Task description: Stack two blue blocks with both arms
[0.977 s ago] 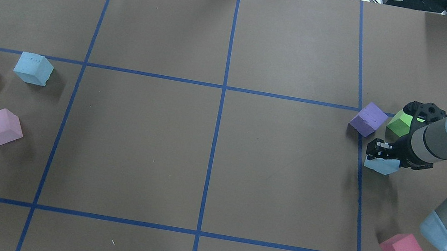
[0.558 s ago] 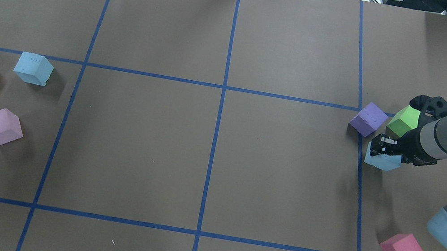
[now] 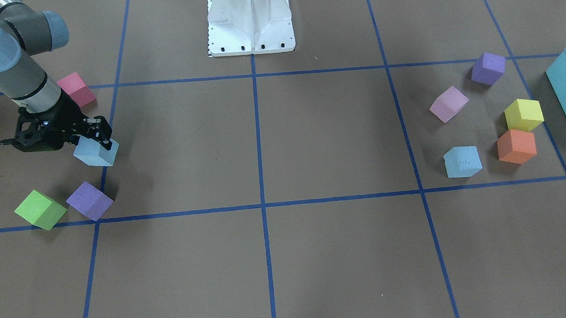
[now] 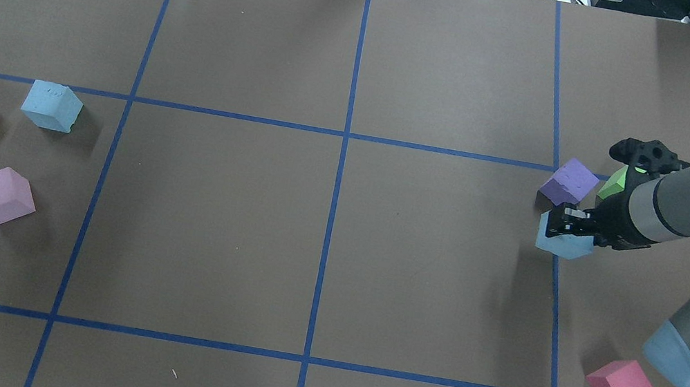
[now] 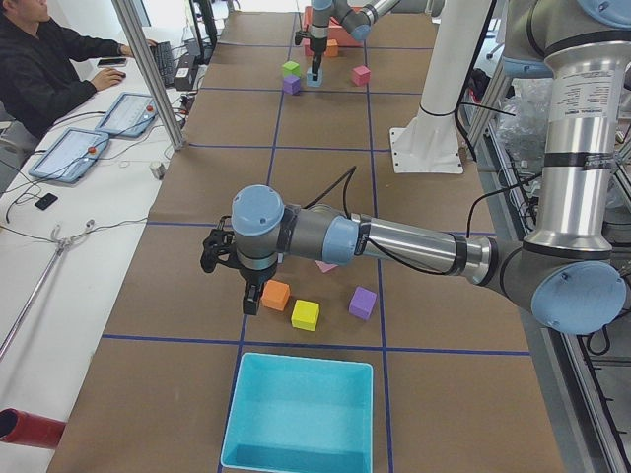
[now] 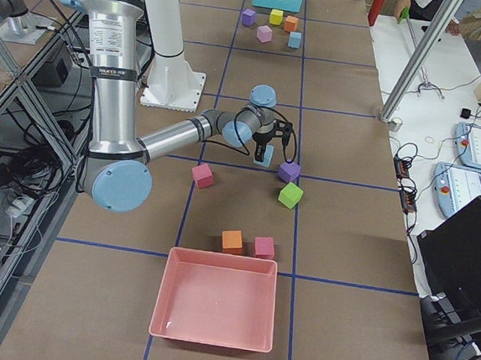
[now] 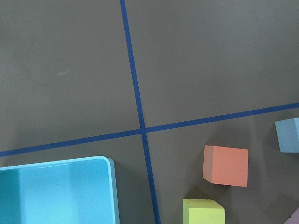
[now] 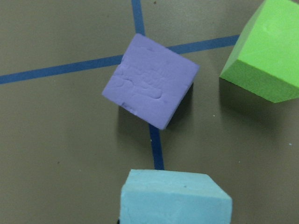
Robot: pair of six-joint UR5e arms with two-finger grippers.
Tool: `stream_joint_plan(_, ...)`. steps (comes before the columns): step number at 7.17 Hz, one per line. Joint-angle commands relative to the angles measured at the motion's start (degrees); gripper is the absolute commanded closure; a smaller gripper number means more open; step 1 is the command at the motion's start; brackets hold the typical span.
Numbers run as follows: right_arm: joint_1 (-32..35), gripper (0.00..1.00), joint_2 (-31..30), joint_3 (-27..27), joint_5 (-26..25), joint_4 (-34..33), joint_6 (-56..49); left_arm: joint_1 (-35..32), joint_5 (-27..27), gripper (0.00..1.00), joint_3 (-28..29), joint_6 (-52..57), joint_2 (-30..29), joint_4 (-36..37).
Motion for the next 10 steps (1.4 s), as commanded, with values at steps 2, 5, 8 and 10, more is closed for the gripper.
stream_joint_plan(2, -3.3, 0.43, 14.8, 0.3, -1.2, -13.5, 0.1, 9.6, 0.6, 0.00, -2.2, -19.5, -3.0, -0.6)
stream_joint_plan(5, -9.1, 0.43, 25.0, -0.3, -8.0, -24.1, 0.2, 17.8, 5.4, 0.00, -1.6, -32.5, -7.6, -0.8)
stream_joint_plan(8, -12.0, 0.42, 30.3, -2.8, -11.1, -26.5, 1.0, 23.7, 9.0, 0.00, 2.6, -40.7, -12.9, -3.3)
stream_joint_plan(10, -14.3, 0.40, 32.9, -5.0, -13.7, -26.5, 2.9, 26.0, 9.2, 0.00, 12.9, -42.7, -15.9, -14.4)
